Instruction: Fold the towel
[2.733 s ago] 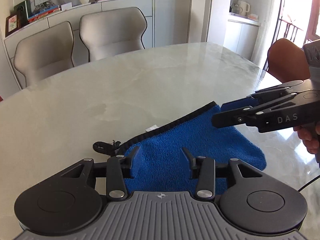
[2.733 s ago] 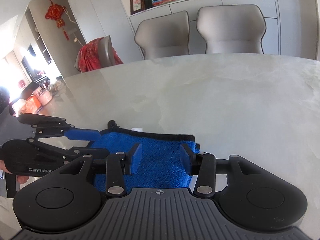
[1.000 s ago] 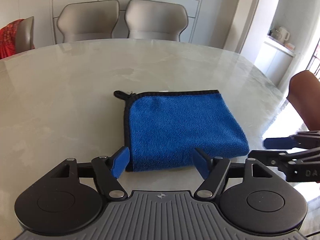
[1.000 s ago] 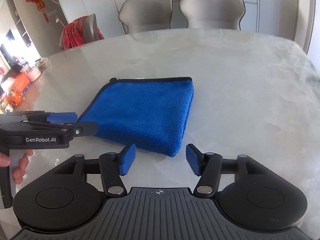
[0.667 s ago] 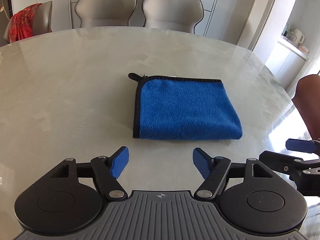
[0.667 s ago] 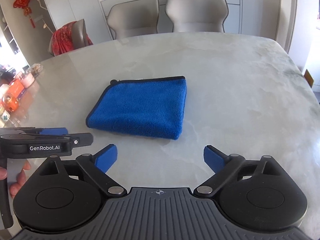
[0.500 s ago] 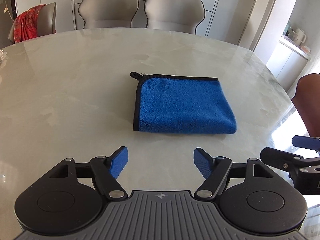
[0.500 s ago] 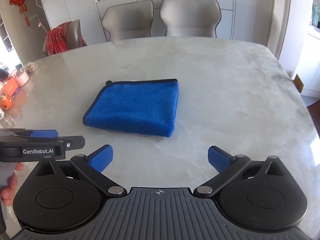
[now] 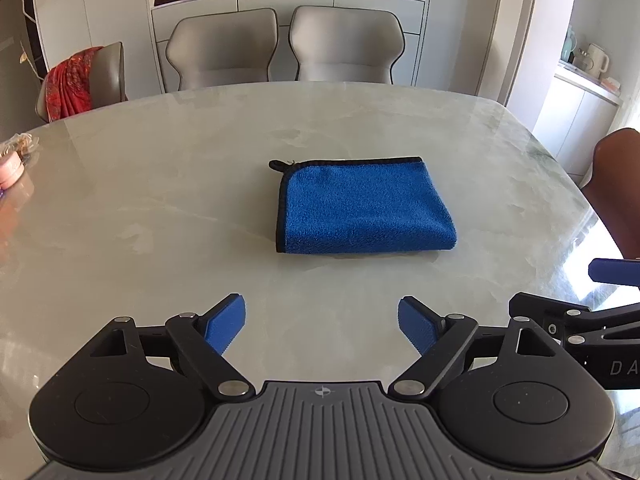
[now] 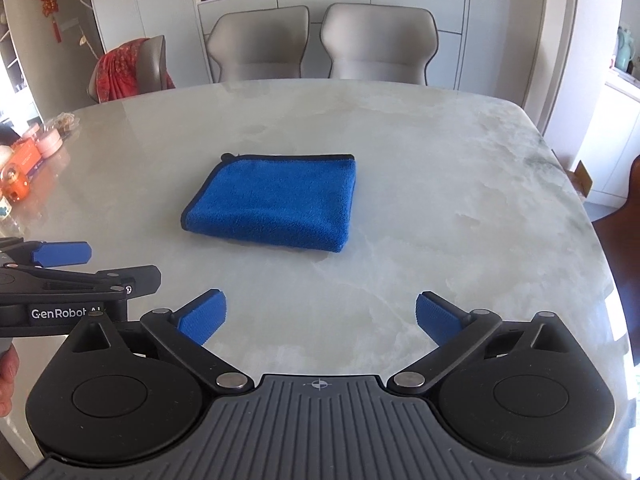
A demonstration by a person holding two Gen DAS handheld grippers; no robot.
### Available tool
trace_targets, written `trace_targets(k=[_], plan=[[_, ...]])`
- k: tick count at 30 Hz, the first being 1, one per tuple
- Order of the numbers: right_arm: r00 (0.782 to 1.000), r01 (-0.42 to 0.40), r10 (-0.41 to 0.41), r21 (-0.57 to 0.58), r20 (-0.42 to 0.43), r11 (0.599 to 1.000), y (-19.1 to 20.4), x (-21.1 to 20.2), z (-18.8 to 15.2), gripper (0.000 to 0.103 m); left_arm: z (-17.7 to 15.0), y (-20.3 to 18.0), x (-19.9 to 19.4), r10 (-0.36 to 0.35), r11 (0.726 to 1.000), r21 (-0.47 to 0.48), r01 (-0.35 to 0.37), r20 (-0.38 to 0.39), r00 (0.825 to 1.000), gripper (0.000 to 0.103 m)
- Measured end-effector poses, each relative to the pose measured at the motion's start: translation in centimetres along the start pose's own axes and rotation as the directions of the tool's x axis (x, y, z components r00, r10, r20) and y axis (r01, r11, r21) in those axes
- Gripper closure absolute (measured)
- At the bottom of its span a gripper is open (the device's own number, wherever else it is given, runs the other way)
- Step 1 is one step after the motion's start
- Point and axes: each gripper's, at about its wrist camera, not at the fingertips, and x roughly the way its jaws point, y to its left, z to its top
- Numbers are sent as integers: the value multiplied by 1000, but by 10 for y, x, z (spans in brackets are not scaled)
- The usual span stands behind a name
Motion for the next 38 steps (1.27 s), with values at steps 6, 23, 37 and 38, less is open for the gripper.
trace_targets(k=[6, 23, 37, 38], plan=[[1000, 13, -13, 30, -10, 999, -2, -2, -6, 1, -1, 4, -3, -2, 1000, -9, 2, 2, 1000, 15], [999, 29, -27, 51, -38, 998, -10, 4, -14, 1, 0, 0, -2, 3, 1000, 13, -4, 15, 1000, 15], [998, 29, -27, 53, -53, 998, -13, 7, -18, 1, -3, 6, 1, 31, 999, -20, -30, 19, 999, 12], [998, 30, -27, 53, -53, 998, -13, 7, -18, 1, -3, 6, 1, 37, 999, -16, -36, 19, 999, 12]])
